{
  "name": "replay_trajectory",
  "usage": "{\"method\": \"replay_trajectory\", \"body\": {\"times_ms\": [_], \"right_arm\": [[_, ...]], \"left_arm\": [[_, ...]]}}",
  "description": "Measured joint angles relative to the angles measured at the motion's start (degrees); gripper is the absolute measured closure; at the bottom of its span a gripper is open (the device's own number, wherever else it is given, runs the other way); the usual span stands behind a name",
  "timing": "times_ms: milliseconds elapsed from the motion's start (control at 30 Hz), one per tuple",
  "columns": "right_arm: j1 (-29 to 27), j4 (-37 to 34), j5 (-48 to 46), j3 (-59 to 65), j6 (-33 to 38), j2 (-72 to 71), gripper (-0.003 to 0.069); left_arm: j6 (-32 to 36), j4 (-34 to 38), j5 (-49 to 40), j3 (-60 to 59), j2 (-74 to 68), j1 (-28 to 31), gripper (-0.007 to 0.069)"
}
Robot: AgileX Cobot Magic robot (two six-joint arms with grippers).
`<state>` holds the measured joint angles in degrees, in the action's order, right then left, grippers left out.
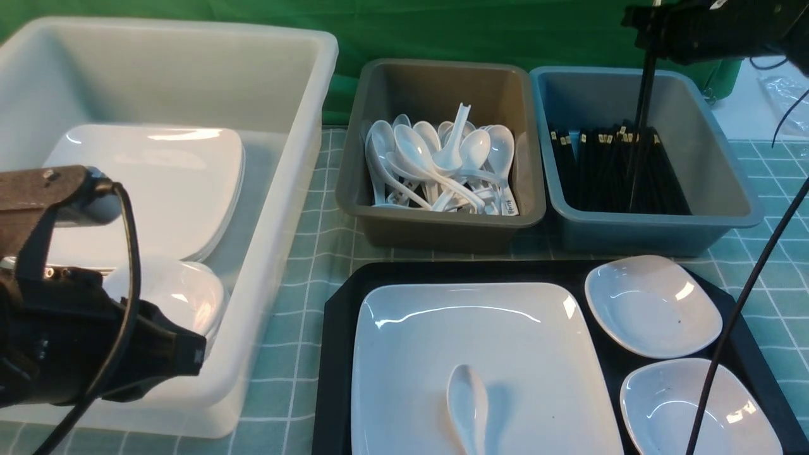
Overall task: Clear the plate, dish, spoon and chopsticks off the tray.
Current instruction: Use the right arm to put the chopsticks into the small storage box on the right, then use the left arm to grab a soup spoon from the plate
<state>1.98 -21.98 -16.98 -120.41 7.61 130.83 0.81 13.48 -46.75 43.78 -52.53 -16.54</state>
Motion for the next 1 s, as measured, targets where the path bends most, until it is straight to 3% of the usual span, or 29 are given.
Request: {"method": "replay_trajectory", "body": {"times_ms": [33,67,100,133,200,267,333,433,500,667,800,933,1000], "right_arm": [[0.00,0.06,-0.65,0.00,0.26,0.05,0.0528],[0.00,0.12,-1.84,0.00,0.45,0.05,0.0441],[0.00,0.12,-2.14,0.00,0.45,0.05,0.0431],[0.00,0.17,-3.65,0.00,0.45,-0.02,0.0351],[-0.05,0.17,-7.39,0.00,0.45,-0.45,0.0295],[-0.12,0.22,-10.23,0.00,0.39,-0.99,0.0291],[-0.44,0.28,-17.73,0.00,0.58,-2.78,0.0347],[-0.84,0.59,-26.32,0.00,3.80,-7.36,0.0532],[-0.89,1.96,-31.98,-0.01,5.43,-11.50,0.0601],[-0.95,8.97,-47.26,-0.31,5.99,-21.91,0.0633],[-1.08,11.09,-47.89,1.54,5.78,-27.98,0.0634],[-1.14,11.53,-47.89,10.62,5.78,-37.33,0.0636],[-1.14,11.70,-47.64,19.05,5.91,-44.37,0.0636]], "left_arm": [[0.00,0.39,0.15,0.00,0.00,0.00,0.0616],[0.00,0.71,0.21,0.00,-0.13,0.00,0.0616],[0.00,0.77,0.21,0.00,-0.21,0.00,0.0616],[-0.06,0.88,-0.50,0.14,-0.68,0.00,0.0616],[-0.19,1.02,-2.54,1.23,-1.98,-0.14,0.0620],[-0.19,1.02,-3.61,2.23,-2.98,-0.69,0.0621],[-0.19,0.79,-5.16,4.64,-5.27,-2.79,0.0624],[-2.05,-0.49,-5.54,8.38,-8.73,-8.19,0.0624],[-4.71,-3.10,-5.61,11.00,-11.88,-12.56,0.0624],[-12.64,-10.64,-6.94,17.12,-23.38,-25.07,0.0624],[-14.99,-10.06,-6.83,20.88,-29.16,-29.19,0.0624],[-16.55,-7.82,-6.31,24.59,-36.64,-31.88,0.0607],[-16.89,-7.46,-6.09,25.75,-40.70,-33.33,0.0562]]}}
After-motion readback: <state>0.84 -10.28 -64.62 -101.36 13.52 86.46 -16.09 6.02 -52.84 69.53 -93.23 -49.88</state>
